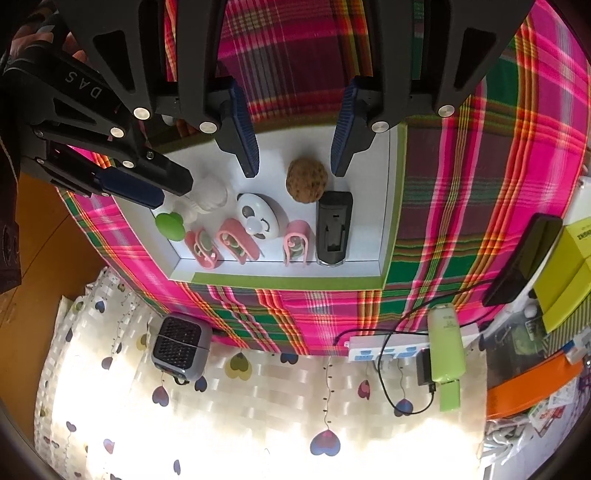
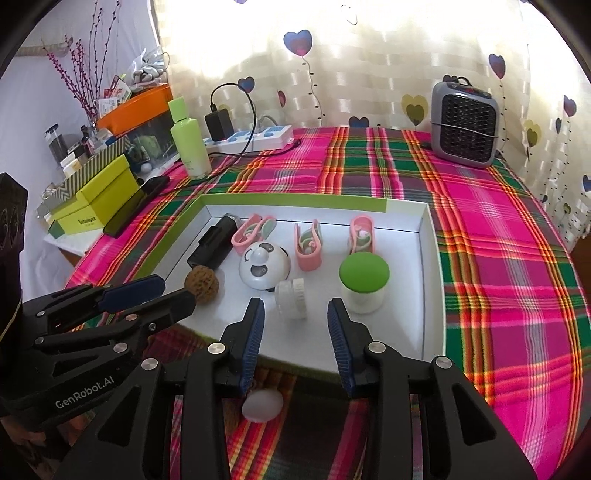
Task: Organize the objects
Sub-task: 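Withdraw both tools and move them toward the remaining walnut and white egg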
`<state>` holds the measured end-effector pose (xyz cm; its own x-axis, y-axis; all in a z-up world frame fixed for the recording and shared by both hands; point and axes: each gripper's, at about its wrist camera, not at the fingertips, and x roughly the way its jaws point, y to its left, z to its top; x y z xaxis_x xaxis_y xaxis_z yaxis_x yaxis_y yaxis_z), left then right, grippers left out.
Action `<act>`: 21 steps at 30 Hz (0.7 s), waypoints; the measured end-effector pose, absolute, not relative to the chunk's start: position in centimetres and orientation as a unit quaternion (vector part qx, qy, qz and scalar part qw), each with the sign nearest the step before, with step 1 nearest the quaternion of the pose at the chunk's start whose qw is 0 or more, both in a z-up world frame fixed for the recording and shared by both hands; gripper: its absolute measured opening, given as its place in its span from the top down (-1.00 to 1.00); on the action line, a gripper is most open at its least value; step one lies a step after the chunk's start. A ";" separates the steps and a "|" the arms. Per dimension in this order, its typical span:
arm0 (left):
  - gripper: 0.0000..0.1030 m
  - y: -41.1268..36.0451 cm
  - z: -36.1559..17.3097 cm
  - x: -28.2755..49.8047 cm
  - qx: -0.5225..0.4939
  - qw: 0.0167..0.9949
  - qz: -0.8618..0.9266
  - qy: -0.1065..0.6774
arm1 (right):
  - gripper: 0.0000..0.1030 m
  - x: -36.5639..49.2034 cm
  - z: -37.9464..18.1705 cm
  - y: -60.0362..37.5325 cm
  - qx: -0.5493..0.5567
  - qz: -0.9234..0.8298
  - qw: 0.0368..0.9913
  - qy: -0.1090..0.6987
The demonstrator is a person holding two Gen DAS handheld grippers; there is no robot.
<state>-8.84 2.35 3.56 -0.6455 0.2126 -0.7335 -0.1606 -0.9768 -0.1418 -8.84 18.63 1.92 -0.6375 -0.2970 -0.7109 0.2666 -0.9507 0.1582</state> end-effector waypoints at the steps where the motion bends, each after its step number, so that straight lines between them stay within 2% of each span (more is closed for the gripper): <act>1: 0.23 2.3 3.6 -8.6 -0.407 0.103 0.907 -0.031 | 0.28 -8.7 2.0 18.7 0.396 -0.905 0.155 -0.020; 21: 0.22 3.1 4.2 -4.4 -0.397 0.112 0.911 -0.026 | 0.28 -3.9 2.8 19.6 0.372 -0.915 0.152 -0.018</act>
